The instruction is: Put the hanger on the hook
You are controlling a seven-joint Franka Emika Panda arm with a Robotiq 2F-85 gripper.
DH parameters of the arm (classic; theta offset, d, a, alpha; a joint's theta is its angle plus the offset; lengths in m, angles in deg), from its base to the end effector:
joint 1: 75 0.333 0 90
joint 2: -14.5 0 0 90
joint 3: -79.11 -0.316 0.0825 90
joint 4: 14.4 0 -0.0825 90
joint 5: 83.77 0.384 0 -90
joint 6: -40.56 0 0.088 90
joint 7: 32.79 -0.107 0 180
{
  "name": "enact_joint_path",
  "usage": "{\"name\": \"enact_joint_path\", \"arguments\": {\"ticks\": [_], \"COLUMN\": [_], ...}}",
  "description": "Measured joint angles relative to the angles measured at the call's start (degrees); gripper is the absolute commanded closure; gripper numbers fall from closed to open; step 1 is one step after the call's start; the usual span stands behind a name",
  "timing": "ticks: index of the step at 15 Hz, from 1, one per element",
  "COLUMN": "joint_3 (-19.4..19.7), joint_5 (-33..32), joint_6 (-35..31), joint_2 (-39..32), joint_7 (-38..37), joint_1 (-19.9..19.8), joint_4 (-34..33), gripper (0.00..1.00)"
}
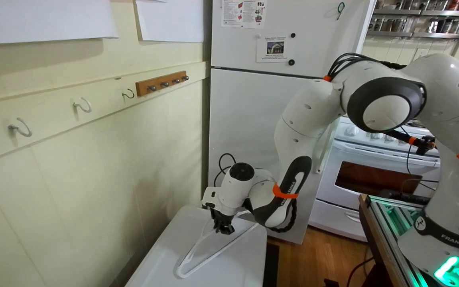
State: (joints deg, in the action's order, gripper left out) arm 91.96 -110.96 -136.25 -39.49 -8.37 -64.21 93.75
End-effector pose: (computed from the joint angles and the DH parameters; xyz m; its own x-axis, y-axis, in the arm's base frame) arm 0.6077 0.0167 0.0333 0.5589 0.8292 0.0058 0.7801 -0.5282 0.3355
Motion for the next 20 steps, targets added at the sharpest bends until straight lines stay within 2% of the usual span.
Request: {"name": "enact_joint_path", "arguments": {"ticks": [6,11,14,20], "joint_3": [18.8,33.6,38.5,44.5], "joint_5": [-1.7,3.1,7.1,14.0], "joint_6": [-7.2,-14.8,-18.1,-25.7], "joint_2": [-0.4,-3.6,-6.4,-11.6], "joint_7": [-7.4,-9.7,-8.3,-3.0], "joint_1": [20.7,35.6,41.4,47.8], "joint_4": [1.2,3.9,5.2,6.7], "gripper": [0.97,0.97,0.97,0.97]}}
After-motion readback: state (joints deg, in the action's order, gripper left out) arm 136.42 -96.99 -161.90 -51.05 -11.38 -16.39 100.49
